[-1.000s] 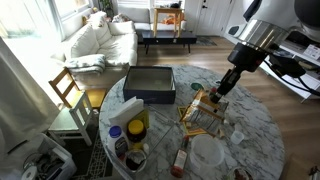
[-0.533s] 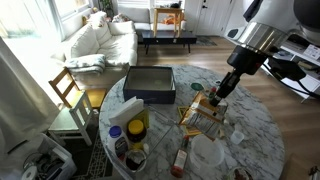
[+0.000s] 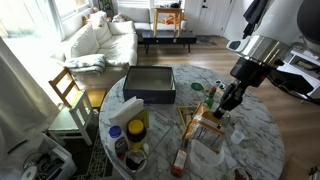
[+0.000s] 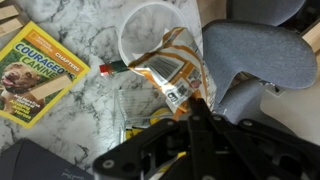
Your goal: Put the snack packet in the plastic cup then put the cup in the clear box
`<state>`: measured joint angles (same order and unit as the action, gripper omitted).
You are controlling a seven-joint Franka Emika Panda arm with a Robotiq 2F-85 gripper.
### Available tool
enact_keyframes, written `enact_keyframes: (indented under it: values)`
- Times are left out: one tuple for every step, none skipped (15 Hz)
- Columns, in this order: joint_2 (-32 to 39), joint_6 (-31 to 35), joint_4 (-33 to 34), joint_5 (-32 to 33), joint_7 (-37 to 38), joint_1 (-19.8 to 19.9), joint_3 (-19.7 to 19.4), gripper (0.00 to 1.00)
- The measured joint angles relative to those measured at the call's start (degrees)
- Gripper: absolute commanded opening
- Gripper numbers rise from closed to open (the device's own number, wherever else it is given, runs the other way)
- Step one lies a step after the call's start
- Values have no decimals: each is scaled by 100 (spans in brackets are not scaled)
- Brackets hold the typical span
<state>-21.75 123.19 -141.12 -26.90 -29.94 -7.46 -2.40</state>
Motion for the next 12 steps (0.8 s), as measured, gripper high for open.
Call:
enact_keyframes:
  values:
    - [-26, 53, -102, -31, -29, -5, -6, 0]
    - [-53, 139, -206, -95, -68, -14, -14, 0]
    - [-77, 257, -309, -176, -101, -26, -22, 0]
    - [-101, 428, -421, -238, -121, -41, -24, 0]
    - [-121, 644, -534, -298, -129, -60, -24, 0]
    - [-135, 892, -648, -348, -130, -84, -24, 0]
    - [-139, 1109, -754, -372, -130, -106, -24, 0]
    - [-139, 1325, -865, -395, -130, -133, -24, 0]
    - [-138, 1543, -977, -419, -130, -168, -25, 0]
    - [-138, 1719, -1075, -453, -131, -213, -30, 0]
    - [-133, 1852, -1161, -516, -145, -274, -43, 0]
    - [-132, 1971, -1236, -585, -161, -345, -58, 0]
